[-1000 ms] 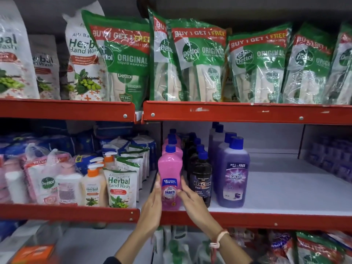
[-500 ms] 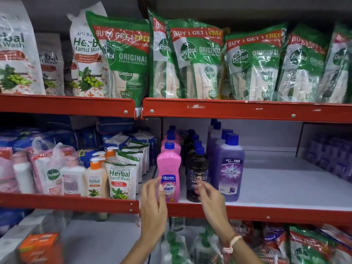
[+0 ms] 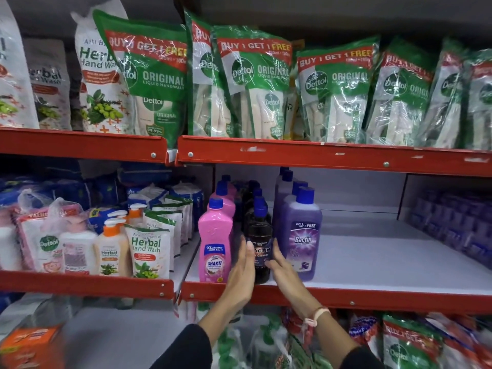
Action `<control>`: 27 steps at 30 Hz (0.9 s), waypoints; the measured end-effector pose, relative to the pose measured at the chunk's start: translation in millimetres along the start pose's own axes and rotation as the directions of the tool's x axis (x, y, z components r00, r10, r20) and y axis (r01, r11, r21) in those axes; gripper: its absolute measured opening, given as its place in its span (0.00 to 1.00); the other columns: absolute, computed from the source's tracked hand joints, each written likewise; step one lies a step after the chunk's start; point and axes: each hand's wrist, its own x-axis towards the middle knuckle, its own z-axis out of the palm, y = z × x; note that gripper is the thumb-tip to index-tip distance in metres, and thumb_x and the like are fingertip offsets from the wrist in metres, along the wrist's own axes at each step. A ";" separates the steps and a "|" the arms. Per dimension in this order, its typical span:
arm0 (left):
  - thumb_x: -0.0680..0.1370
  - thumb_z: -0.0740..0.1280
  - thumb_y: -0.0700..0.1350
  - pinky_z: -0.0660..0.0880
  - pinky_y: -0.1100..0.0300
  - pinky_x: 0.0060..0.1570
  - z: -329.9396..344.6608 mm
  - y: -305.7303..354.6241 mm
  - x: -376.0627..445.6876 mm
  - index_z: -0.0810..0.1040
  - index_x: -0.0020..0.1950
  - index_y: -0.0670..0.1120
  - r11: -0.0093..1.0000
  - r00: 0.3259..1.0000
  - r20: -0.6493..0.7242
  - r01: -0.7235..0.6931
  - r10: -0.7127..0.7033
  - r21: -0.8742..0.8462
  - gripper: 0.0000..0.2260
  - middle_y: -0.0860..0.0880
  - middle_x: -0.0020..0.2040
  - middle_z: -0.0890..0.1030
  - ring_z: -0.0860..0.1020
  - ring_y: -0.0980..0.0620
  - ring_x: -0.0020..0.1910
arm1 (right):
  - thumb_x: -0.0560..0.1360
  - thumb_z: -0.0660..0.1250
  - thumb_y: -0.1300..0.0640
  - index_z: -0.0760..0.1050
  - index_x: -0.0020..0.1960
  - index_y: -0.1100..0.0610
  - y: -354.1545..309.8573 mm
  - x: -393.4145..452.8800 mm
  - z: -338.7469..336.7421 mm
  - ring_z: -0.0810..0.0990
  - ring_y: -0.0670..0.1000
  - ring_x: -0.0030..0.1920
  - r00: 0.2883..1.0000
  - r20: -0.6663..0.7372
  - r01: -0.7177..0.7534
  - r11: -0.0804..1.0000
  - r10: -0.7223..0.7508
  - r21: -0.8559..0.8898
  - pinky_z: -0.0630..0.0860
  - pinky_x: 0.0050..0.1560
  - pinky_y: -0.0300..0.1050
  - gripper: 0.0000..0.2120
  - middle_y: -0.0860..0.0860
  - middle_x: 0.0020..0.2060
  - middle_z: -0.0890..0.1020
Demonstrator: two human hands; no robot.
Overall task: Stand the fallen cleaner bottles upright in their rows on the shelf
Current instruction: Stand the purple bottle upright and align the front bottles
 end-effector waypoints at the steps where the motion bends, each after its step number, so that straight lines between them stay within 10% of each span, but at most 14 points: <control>1: 0.71 0.39 0.71 0.48 0.51 0.76 -1.7 -1.2 -3.1 0.42 0.74 0.64 1.000 1.000 0.008 0.002 -0.002 0.014 0.32 0.57 0.78 0.49 0.50 0.55 0.76 | 0.78 0.58 0.57 0.51 0.77 0.44 1.3 -3.7 -2.2 0.61 0.43 0.72 1.000 -0.002 0.002 1.000 -0.002 0.006 0.59 0.70 0.40 0.30 0.42 0.75 0.60; 9: 0.69 0.37 0.74 0.51 0.40 0.76 -15.1 -10.0 -20.8 0.44 0.71 0.69 0.996 0.998 0.067 -0.009 0.003 0.085 0.31 0.57 0.78 0.52 0.54 0.50 0.77 | 0.79 0.57 0.53 0.52 0.75 0.39 3.3 -28.9 -18.9 0.62 0.40 0.69 0.997 0.075 0.030 1.000 -0.030 0.003 0.60 0.71 0.41 0.28 0.37 0.70 0.62; 15: 0.72 0.41 0.70 0.53 0.51 0.74 -3.6 -11.2 -29.5 0.51 0.75 0.62 0.994 0.998 -0.030 -0.043 0.046 0.101 0.32 0.55 0.77 0.58 0.57 0.53 0.76 | 0.79 0.57 0.52 0.55 0.74 0.37 10.4 -32.1 -39.6 0.69 0.48 0.71 0.995 0.103 0.003 1.000 -0.004 0.012 0.62 0.75 0.55 0.26 0.47 0.70 0.70; 20: 0.80 0.51 0.54 0.66 0.54 0.68 22.5 -7.6 -33.8 0.67 0.68 0.51 0.962 0.889 -0.401 -0.129 0.220 0.242 0.18 0.53 0.61 0.68 0.66 0.58 0.62 | 0.79 0.59 0.52 0.70 0.70 0.48 30.3 -30.9 -73.9 0.77 0.47 0.63 0.997 -0.082 -0.006 0.997 0.012 0.073 0.73 0.67 0.50 0.19 0.47 0.61 0.80; 23: 0.80 0.53 0.54 0.70 0.53 0.66 43.0 2.6 -28.0 0.68 0.64 0.53 0.931 0.921 -0.214 -0.273 0.326 0.242 0.14 0.56 0.60 0.72 0.70 0.61 0.60 | 0.80 0.58 0.57 0.74 0.65 0.58 36.0 -25.3 -94.1 0.82 0.45 0.51 0.959 -0.281 -0.005 0.990 0.046 0.144 0.79 0.53 0.42 0.16 0.50 0.53 0.83; 27: 0.74 0.49 0.67 0.54 0.55 0.75 79.2 15.3 -2.7 0.51 0.75 0.56 0.977 0.982 0.037 -0.186 0.183 0.101 0.32 0.57 0.76 0.56 0.55 0.60 0.74 | 0.81 0.56 0.50 0.58 0.75 0.51 34.2 -13.5 -109.1 0.71 0.55 0.67 0.978 -0.182 -0.075 0.988 0.099 0.136 0.69 0.69 0.57 0.24 0.55 0.72 0.68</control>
